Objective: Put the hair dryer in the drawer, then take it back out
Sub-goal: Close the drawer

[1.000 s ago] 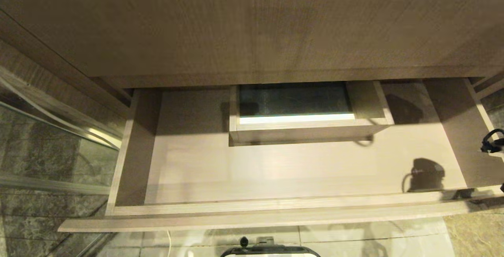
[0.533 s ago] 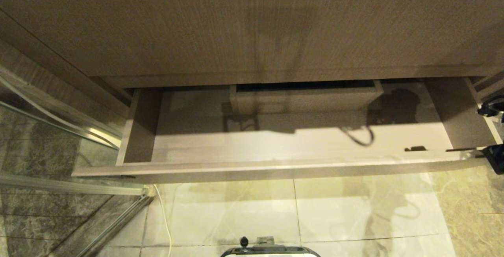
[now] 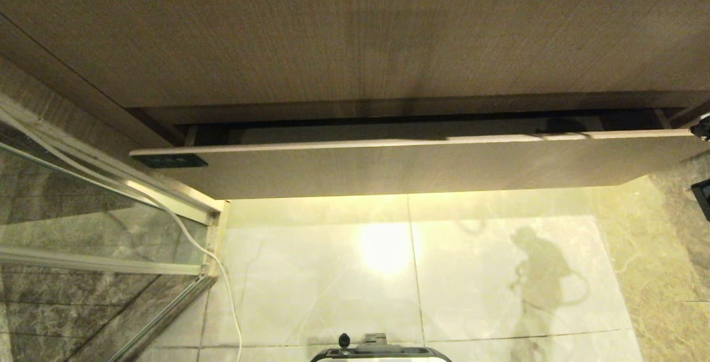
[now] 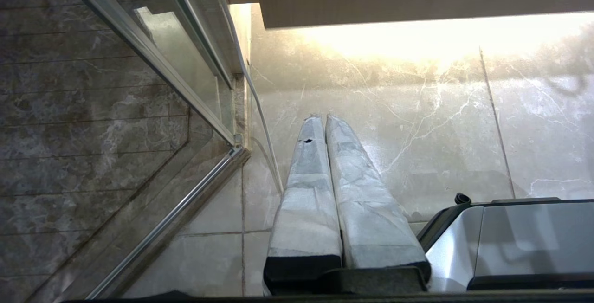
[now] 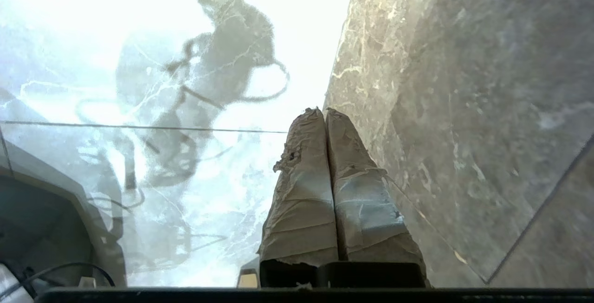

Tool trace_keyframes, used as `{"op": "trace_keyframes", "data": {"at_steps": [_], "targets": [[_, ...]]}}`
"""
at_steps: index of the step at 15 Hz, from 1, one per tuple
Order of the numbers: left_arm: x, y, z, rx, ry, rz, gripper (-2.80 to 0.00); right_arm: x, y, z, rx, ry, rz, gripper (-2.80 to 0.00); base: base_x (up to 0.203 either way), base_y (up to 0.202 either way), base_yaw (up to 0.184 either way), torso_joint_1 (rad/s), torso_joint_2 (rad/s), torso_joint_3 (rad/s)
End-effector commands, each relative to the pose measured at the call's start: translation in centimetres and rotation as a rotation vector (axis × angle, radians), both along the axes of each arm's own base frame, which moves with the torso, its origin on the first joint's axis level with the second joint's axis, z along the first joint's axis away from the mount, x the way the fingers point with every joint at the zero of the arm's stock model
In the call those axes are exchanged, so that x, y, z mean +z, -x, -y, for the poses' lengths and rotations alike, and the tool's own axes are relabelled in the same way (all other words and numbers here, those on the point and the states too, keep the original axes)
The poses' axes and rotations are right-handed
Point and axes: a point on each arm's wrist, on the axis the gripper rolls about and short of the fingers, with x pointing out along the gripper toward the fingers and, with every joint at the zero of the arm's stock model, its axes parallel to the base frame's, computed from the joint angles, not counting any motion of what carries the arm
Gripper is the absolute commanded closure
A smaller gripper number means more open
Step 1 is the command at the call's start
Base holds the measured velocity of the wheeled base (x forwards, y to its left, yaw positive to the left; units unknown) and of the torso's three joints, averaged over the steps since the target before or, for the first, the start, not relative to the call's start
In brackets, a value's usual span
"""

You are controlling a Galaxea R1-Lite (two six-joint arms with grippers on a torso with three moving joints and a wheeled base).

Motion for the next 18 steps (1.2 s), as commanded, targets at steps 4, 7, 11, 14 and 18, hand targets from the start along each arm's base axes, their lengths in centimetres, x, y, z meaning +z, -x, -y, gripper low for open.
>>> {"op": "trace_keyframes", "data": {"at_steps": [4,7,11,14,18], "targets": [[0.0,0.0,0.0,0.0,0.0,0.0,0.0,0.1,0.6,-0.6,0.048,0.069,0.103,0.0,0.0,0.0,0.0,0.0,0.0,0.0],[0.0,0.0,0.0,-0.001,0.0,0.001,0.0,-1.0,-3.0,0.3,0.213,0.119,0.209,0.0,0.0,0.0,0.0,0.0,0.0,0.0],[0.0,0.0,0.0,-0.001,0.0,-0.001,0.0,-1.3,-7.8,1.9,0.382,0.27,0.438,0.0,0.0,0.0,0.0,0.0,0.0,0.0],[0.0,0.0,0.0,-0.001,0.0,-0.001,0.0,-1.3,-9.8,3.0,0.422,0.336,0.53,0.0,0.0,0.0,0.0,0.0,0.0,0.0],[0.0,0.0,0.0,0.001,0.0,0.001,0.0,-1.2,-10.0,3.6,0.412,0.357,0.557,0.0,0.0,0.0,0.0,0.0,0.0,0.0]]}}
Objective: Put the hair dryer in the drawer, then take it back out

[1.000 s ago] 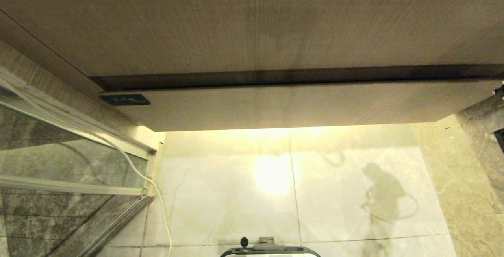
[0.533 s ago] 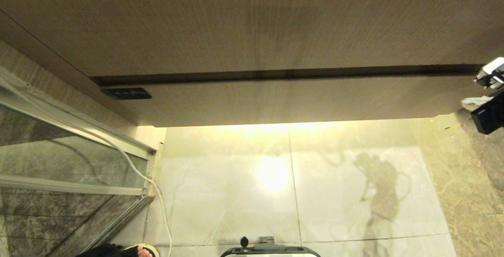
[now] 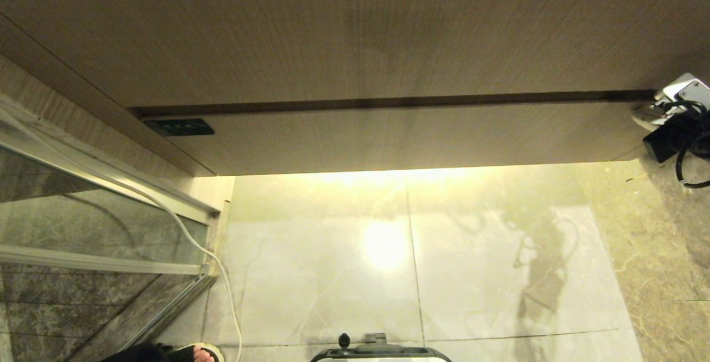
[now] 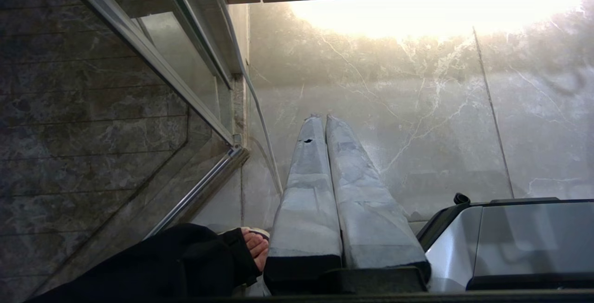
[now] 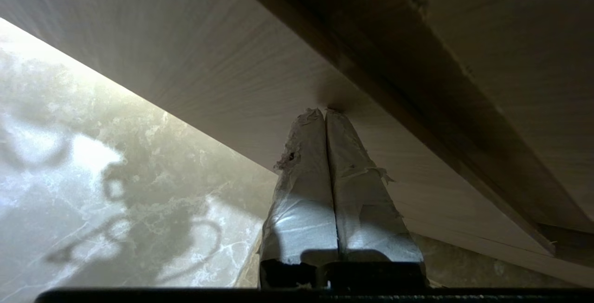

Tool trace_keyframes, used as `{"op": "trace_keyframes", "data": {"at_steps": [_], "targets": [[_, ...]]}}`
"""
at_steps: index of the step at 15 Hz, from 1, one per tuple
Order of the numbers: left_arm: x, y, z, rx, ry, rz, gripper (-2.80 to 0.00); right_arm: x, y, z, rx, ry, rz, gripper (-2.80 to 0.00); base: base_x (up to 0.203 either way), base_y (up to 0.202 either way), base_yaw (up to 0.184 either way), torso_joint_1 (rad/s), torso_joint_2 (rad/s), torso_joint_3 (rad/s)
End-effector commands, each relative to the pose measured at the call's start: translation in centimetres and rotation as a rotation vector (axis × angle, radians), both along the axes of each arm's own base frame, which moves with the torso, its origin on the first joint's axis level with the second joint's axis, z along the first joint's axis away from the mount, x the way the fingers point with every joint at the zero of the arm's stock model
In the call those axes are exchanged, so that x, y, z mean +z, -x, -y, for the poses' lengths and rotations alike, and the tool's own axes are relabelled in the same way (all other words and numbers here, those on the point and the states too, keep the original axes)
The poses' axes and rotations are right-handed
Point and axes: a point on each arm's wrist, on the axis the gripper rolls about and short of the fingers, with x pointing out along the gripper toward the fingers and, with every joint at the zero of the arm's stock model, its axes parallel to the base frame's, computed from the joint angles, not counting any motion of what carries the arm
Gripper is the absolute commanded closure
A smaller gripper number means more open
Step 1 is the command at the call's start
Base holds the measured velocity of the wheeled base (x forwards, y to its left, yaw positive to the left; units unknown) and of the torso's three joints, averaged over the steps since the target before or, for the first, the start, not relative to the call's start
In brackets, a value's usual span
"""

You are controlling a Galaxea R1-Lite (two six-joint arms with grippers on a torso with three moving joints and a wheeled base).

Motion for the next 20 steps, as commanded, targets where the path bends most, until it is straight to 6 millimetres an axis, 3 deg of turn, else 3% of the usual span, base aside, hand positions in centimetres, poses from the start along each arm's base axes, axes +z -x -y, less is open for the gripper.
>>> {"op": "trace_keyframes", "data": {"at_steps": [1,7,20], "targets": [[0.0,0.0,0.0,-0.001,0.0,0.0,0.0,-0.3,-0.4,0.3,-0.004,0.004,0.005,0.0,0.0,0.0,0.0,0.0,0.0,0.0],[0.0,0.0,0.0,-0.001,0.0,-0.001,0.0,0.1,2.5,-0.3,0.089,0.008,-0.092,0.0,0.0,0.0,0.0,0.0,0.0,0.0],[0.0,0.0,0.0,-0.001,0.0,-0.001,0.0,1.1,4.5,-1.1,0.095,0.055,-0.109,0.0,0.0,0.0,0.0,0.0,0.0,0.0]]}}
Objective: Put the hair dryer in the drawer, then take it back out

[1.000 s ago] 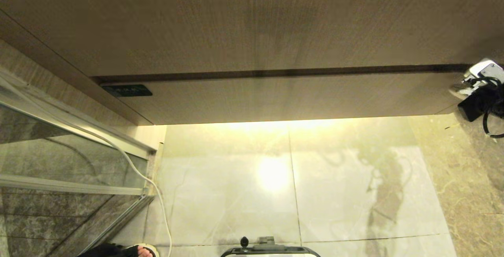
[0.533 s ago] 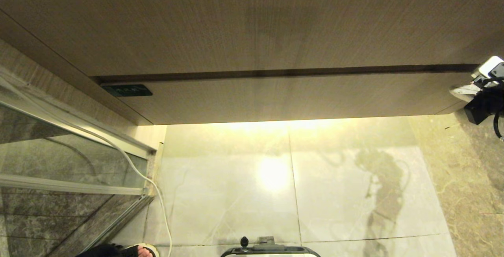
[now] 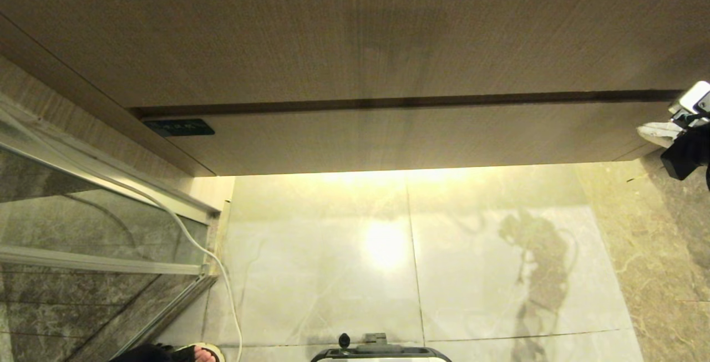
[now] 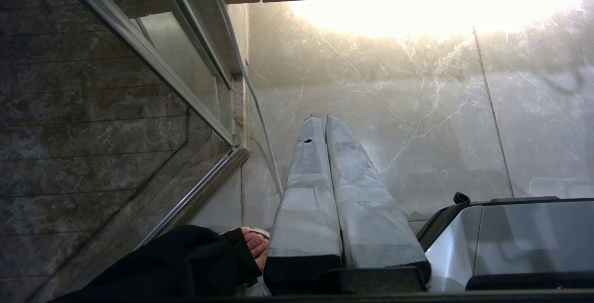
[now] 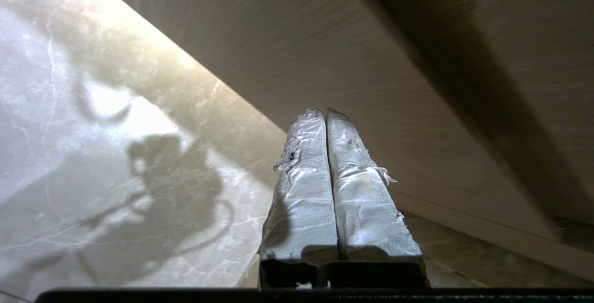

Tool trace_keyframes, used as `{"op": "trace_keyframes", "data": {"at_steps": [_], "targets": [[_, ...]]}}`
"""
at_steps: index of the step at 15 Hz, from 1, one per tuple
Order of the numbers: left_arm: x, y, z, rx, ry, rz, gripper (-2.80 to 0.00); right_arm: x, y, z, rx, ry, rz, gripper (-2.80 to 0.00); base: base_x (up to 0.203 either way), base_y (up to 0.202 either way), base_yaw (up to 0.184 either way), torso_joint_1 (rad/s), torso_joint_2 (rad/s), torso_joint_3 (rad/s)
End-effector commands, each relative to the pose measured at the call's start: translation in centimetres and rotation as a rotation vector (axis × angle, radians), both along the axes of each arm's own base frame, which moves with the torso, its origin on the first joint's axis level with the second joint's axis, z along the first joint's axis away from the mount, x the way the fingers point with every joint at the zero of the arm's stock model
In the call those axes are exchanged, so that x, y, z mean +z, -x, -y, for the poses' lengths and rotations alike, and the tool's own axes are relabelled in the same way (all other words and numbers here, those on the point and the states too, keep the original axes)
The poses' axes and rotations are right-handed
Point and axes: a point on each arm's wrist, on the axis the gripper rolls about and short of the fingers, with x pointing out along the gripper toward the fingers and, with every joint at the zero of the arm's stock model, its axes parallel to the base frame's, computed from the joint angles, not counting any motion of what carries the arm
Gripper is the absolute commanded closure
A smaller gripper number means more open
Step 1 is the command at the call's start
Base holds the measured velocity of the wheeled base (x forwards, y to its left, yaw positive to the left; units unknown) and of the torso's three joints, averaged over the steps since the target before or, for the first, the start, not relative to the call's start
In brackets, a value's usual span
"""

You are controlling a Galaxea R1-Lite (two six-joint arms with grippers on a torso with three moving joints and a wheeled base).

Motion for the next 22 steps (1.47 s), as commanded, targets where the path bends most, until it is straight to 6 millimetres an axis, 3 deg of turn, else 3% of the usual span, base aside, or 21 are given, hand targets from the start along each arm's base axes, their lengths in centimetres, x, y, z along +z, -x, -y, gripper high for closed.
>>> {"op": "trace_keyframes", "data": {"at_steps": [1,12,15,17,22], "targets": [[0.0,0.0,0.0,0.001,0.0,-0.001,0.0,0.7,0.6,-0.3,0.012,0.017,0.022,0.0,0.0,0.0,0.0,0.0,0.0,0.0],[0.0,0.0,0.0,0.001,0.0,-0.001,0.0,3.3,3.5,-1.6,0.019,0.062,0.118,0.0,0.0,0.0,0.0,0.0,0.0,0.0],[0.0,0.0,0.0,0.001,0.0,0.0,0.0,2.9,5.0,-2.3,0.013,0.069,0.107,0.0,0.0,0.0,0.0,0.0,0.0,0.0],[0.0,0.0,0.0,0.001,0.0,0.0,0.0,1.2,5.9,-2.7,0.016,0.09,0.029,0.0,0.0,0.0,0.0,0.0,0.0,0.0],[0.0,0.0,0.0,0.001,0.0,-0.001,0.0,-1.1,6.4,-1.8,-0.028,0.148,-0.129,0.0,0.0,0.0,0.0,0.0,0.0,0.0]]}}
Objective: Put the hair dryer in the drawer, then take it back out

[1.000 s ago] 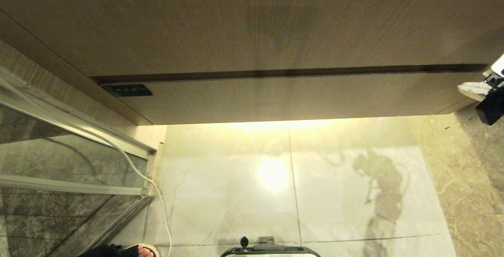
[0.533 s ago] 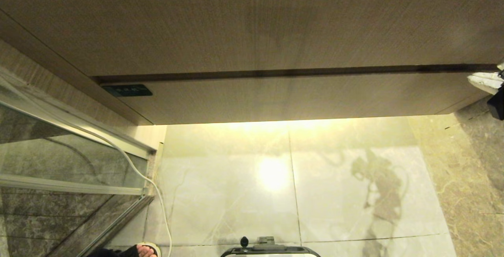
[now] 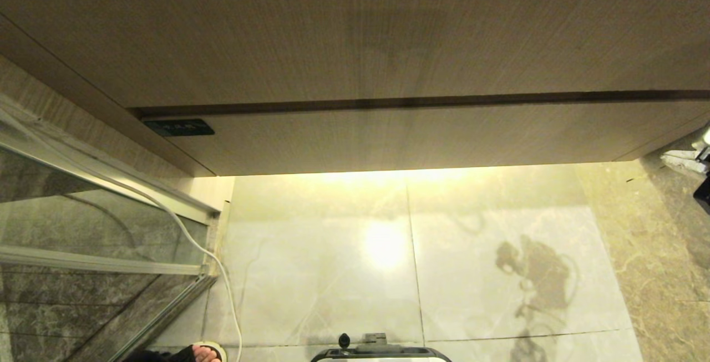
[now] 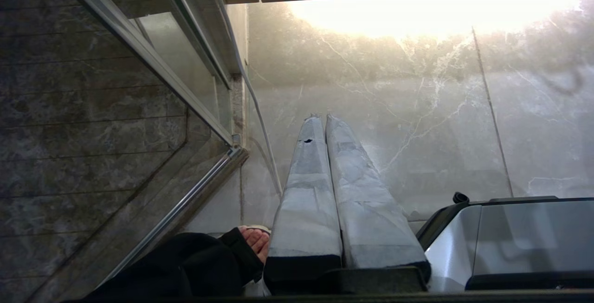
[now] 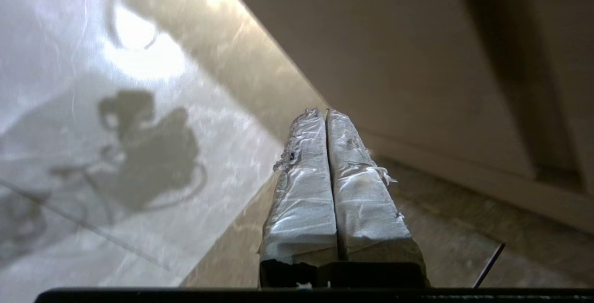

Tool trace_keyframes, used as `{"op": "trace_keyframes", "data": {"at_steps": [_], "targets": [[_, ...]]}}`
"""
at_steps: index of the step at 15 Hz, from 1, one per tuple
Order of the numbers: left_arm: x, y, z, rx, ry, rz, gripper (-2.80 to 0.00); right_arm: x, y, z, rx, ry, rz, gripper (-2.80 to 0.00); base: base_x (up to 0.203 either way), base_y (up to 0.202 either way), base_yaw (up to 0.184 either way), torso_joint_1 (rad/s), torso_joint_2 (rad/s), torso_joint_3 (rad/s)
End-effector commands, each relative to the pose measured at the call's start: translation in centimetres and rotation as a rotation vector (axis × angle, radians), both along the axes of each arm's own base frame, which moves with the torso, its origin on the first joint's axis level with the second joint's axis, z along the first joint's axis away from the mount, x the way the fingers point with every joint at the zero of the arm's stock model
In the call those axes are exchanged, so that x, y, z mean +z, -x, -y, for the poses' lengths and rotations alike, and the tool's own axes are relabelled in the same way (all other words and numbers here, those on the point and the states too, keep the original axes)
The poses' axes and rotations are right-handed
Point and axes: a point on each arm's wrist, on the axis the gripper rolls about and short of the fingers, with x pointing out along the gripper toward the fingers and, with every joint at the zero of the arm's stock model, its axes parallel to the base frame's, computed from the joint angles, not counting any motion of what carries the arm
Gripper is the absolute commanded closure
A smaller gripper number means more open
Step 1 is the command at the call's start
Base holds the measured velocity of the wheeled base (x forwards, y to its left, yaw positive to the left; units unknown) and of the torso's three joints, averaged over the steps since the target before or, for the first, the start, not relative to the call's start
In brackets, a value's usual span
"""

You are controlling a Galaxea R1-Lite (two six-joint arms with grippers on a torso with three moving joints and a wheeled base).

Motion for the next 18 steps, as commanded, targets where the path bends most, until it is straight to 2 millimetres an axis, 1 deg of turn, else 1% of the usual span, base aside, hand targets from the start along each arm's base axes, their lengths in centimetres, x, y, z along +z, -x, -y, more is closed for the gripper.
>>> {"op": "trace_keyframes", "data": {"at_steps": [1,2,3,4,5,7,8,9,10,14,18], "targets": [[0.0,0.0,0.0,0.001,0.0,-0.001,0.0,-1.8,-0.5,0.7,-0.047,-0.006,-0.098,0.0,0.0,0.0,0.0,0.0,0.0,0.0],[0.0,0.0,0.0,0.001,0.0,-0.001,0.0,-2.9,-1.4,1.3,-0.069,-0.019,-0.152,0.0,0.0,0.0,0.0,0.0,0.0,0.0],[0.0,0.0,0.0,0.001,0.0,0.001,0.0,-3.6,-2.2,1.7,-0.083,-0.026,-0.181,0.0,0.0,0.0,0.0,0.0,0.0,0.0],[0.0,0.0,0.0,0.001,0.0,-0.001,0.0,-4.3,-3.3,2.3,-0.093,-0.034,-0.208,0.0,0.0,0.0,0.0,0.0,0.0,0.0],[0.0,0.0,0.0,0.001,0.0,0.001,0.0,-4.8,-4.8,3.1,-0.101,-0.038,-0.223,0.0,0.0,0.0,0.0,0.0,0.0,0.0],[0.0,0.0,0.0,0.001,0.0,0.001,0.0,-4.8,-7.7,4.6,-0.108,-0.03,-0.207,0.0,0.0,0.0,0.0,0.0,0.0,0.0],[0.0,0.0,0.0,0.001,0.0,-0.001,0.0,-4.7,-8.7,5.1,-0.108,-0.024,-0.191,0.0,0.0,0.0,0.0,0.0,0.0,0.0],[0.0,0.0,0.0,0.003,0.0,-0.001,0.0,-4.4,-9.4,5.5,-0.104,-0.019,-0.171,0.0,0.0,0.0,0.0,0.0,0.0,0.0],[0.0,0.0,0.0,0.001,0.0,-0.001,0.0,-4.3,-9.7,5.7,-0.091,-0.014,-0.146,0.0,0.0,0.0,0.0,0.0,0.0,0.0],[0.0,0.0,0.0,0.003,0.0,-0.001,0.0,-3.9,-9.8,5.5,-0.022,-0.02,-0.089,0.0,0.0,0.0,0.0,0.0,0.0,0.0],[0.0,0.0,0.0,0.001,0.0,-0.001,0.0,-3.3,-10.4,5.8,-0.011,-0.021,-0.025,0.0,0.0,0.0,0.0,0.0,0.0,0.0]]}}
